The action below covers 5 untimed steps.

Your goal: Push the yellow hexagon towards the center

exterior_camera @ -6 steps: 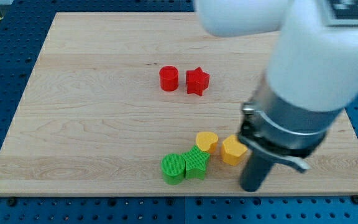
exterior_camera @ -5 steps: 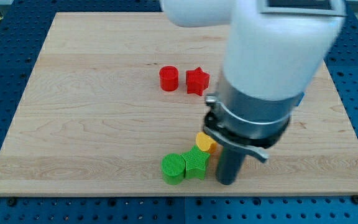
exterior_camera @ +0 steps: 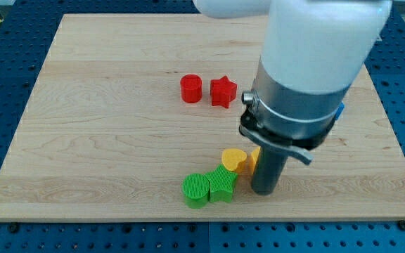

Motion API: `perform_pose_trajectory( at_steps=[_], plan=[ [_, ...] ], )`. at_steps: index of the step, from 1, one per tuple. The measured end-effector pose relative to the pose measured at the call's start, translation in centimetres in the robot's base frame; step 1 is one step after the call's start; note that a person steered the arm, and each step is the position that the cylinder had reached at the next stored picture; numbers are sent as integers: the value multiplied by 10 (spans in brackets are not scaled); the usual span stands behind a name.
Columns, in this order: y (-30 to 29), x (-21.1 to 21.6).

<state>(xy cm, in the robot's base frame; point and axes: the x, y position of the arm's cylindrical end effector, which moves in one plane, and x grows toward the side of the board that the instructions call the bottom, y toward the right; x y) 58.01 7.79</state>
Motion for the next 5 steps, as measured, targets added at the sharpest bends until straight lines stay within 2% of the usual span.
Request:
perform_pose_trajectory(
  at_steps=[5],
  plan=[
    [10,-99]
  ],
)
